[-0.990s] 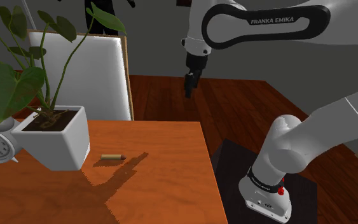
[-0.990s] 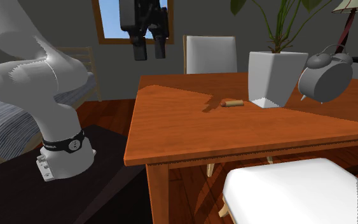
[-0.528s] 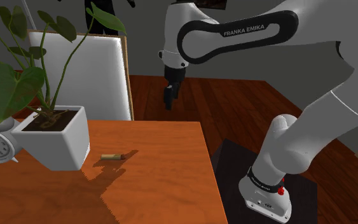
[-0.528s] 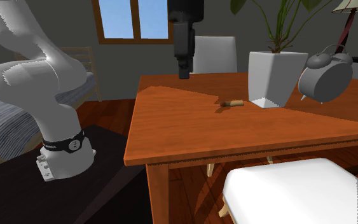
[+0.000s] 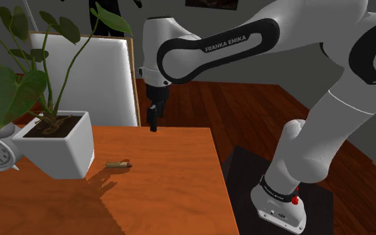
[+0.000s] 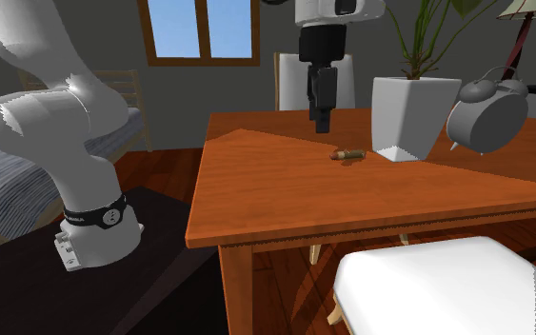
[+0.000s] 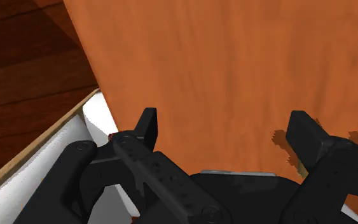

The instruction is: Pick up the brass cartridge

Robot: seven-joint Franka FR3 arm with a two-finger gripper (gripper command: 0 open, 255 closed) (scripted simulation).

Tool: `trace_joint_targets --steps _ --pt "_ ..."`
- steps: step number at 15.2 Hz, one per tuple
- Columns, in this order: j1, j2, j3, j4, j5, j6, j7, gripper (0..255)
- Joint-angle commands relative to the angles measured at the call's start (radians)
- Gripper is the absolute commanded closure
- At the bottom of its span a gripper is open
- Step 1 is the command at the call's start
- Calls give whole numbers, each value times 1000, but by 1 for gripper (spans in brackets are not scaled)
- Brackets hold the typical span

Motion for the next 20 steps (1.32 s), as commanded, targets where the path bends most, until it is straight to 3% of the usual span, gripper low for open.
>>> trace_joint_targets --steps 1,13,20 --pt "16 55 18 28 4 29 0 0" --pt "116 378 115 276 -28 107 24 0" --pt "120 418 113 223 -39 199 25 0"
